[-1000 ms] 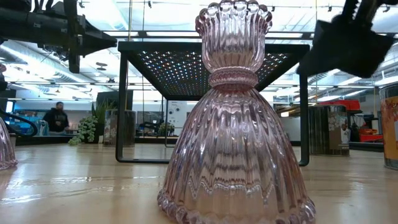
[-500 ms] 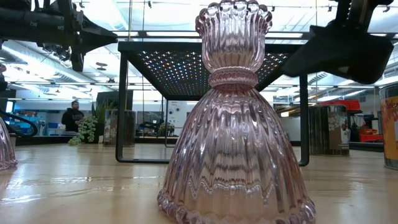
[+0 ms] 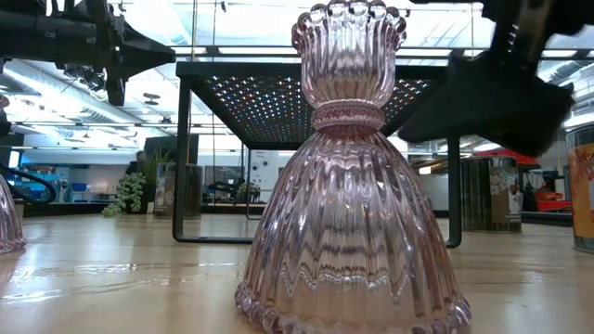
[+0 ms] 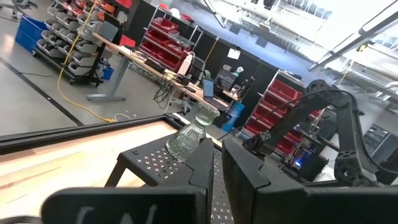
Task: Pick & Place candle stick holders
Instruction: Put the right pink glass candle holder on the shelf
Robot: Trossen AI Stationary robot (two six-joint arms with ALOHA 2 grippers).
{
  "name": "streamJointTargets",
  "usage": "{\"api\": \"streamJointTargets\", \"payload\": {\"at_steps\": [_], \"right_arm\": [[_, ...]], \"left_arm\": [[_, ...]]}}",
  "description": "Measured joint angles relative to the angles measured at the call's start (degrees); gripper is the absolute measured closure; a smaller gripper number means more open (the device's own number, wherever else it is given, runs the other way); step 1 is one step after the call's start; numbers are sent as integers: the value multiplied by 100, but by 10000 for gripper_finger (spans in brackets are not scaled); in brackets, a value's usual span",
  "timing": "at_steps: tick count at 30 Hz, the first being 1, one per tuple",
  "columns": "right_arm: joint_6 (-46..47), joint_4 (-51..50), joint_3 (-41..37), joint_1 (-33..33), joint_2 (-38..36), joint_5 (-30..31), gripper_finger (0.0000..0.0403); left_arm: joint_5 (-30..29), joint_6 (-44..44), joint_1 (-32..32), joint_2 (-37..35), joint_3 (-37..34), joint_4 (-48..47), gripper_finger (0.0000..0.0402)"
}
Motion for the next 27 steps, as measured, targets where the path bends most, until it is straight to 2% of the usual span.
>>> {"api": "streamJointTargets", "payload": {"at_steps": [5,10,21,27], "right_arm": [[-64,95,-7,-25,183,30,85],[-213,866,13,-39,490,-47,85],[-841,737,721,-295,999,-23,85],[-940,718,778,-407,1069,-1,85]], "left_arm": [[0,-2,0,0,0,-9,365],[-2,2,0,0,0,-28,365],[-2,2,0,0,0,-81,365],[-1,4,0,0,0,-143,365]]}}
